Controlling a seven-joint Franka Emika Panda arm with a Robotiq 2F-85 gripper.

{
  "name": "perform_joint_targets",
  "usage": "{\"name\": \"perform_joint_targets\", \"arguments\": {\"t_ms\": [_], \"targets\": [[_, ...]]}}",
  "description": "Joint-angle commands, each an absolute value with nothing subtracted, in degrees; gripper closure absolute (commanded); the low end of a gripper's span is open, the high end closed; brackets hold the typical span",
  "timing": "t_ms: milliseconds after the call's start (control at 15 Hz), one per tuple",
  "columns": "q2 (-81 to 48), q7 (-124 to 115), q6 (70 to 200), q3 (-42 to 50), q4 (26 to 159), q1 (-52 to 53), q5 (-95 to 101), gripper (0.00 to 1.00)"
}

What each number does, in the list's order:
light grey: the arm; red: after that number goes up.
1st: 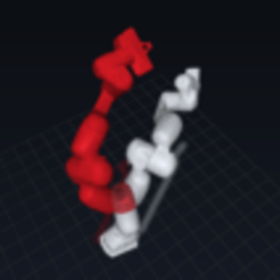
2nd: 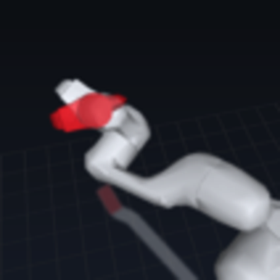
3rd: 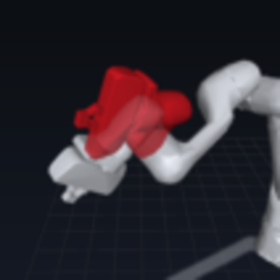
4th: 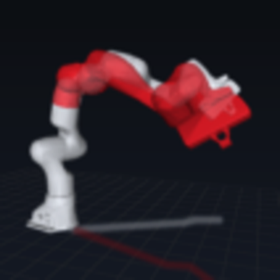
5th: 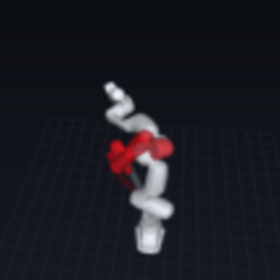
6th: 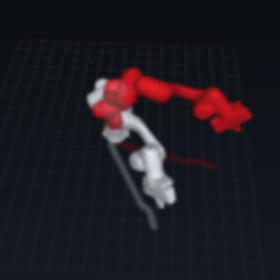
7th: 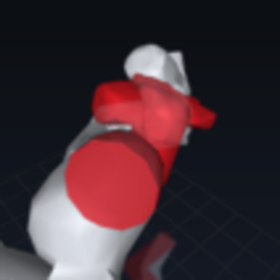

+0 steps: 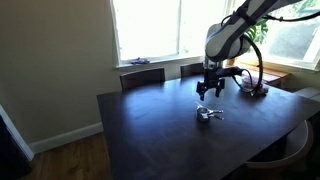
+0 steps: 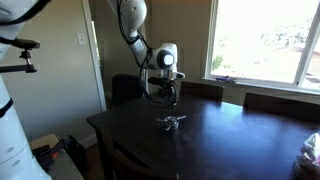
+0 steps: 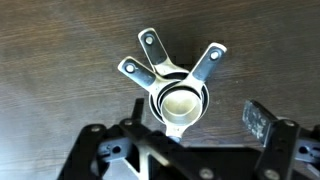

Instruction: Remove the three small pots from the big pot, then remove the other smaller pots from the small pot, and finally remove the smallest mini pot from the smallest pot

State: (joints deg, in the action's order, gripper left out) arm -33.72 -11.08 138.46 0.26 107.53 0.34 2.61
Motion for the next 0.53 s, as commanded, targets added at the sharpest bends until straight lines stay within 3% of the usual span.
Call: {"name": "perform_joint_targets", "arguments": {"t_ms": [0,133,267,333,467], "targets": [[-40.2,-13.0,140.3,1.2,101.9,1.8,0.9,0.0],[-43.2,-13.1,140.7,1.2,99.2,1.9,0.2,0.05],[-45.4,-12.9,140.9,1.2,96.9,1.8,-0.4,0.29],[-46.4,-12.9,140.8,1.1,95.9,1.7,-0.7,0.31],[-48.3,-13.0,140.5,1.3,93.6,1.7,-1.1,0.44]]}}
